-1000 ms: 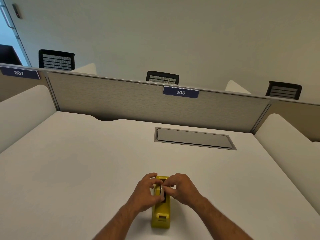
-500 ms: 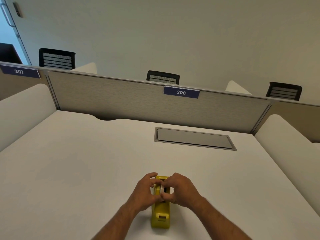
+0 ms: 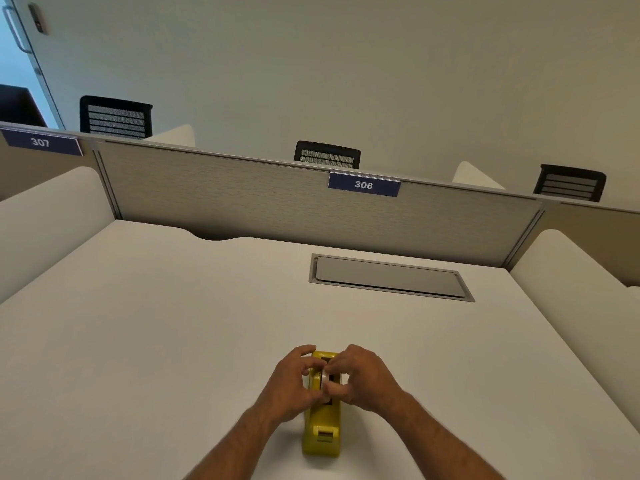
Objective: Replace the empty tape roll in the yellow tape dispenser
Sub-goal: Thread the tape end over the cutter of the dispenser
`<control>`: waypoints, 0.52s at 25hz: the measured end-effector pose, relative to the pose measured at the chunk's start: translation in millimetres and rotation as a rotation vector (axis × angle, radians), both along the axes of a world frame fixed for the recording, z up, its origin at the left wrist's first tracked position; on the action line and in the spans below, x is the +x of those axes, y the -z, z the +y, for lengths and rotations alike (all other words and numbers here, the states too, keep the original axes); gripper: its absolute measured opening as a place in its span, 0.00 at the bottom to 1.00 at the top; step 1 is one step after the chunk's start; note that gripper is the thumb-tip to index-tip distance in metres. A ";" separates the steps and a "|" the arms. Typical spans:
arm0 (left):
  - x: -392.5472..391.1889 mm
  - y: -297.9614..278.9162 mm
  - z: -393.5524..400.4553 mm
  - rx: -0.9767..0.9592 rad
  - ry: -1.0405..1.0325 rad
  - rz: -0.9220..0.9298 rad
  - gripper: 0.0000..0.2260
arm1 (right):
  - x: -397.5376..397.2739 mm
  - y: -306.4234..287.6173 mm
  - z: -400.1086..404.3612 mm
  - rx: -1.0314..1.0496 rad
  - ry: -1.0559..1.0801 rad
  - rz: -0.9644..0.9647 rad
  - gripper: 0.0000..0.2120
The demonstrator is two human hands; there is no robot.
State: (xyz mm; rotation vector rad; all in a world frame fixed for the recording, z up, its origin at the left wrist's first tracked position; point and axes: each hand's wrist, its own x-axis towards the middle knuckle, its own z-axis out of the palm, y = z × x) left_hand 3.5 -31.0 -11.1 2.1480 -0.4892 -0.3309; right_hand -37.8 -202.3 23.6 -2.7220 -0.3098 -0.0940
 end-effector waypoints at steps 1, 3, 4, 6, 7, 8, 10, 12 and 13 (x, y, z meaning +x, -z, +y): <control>0.0 -0.2 -0.1 -0.006 0.003 0.004 0.24 | 0.9 0.2 0.0 0.009 0.008 -0.002 0.13; 0.0 0.0 0.2 -0.008 0.006 0.007 0.24 | 2.9 0.1 -0.2 0.030 0.015 -0.002 0.11; 0.1 0.4 0.4 -0.003 0.006 0.007 0.25 | 3.6 -0.1 -0.5 0.038 0.016 0.002 0.10; -0.1 1.0 0.4 0.004 0.007 0.005 0.25 | 4.2 -1.4 -1.5 0.048 0.022 0.016 0.09; -0.4 1.0 0.7 0.004 0.010 0.005 0.25 | 4.2 -2.4 -1.9 0.051 0.026 0.023 0.09; -0.4 0.9 0.9 0.001 0.015 0.007 0.25 | 4.3 -3.5 -2.4 0.052 0.028 0.030 0.09; -0.3 1.3 1.0 -0.008 0.026 0.016 0.25 | 3.7 -5.9 -3.1 0.052 0.033 0.043 0.10; 0.3 2.4 1.0 -0.009 0.030 0.017 0.24 | 2.5 -6.5 -2.4 0.042 0.029 0.055 0.12; 0.8 3.0 1.0 -0.002 0.029 0.013 0.25 | 1.9 -6.1 -1.7 0.026 0.023 0.061 0.14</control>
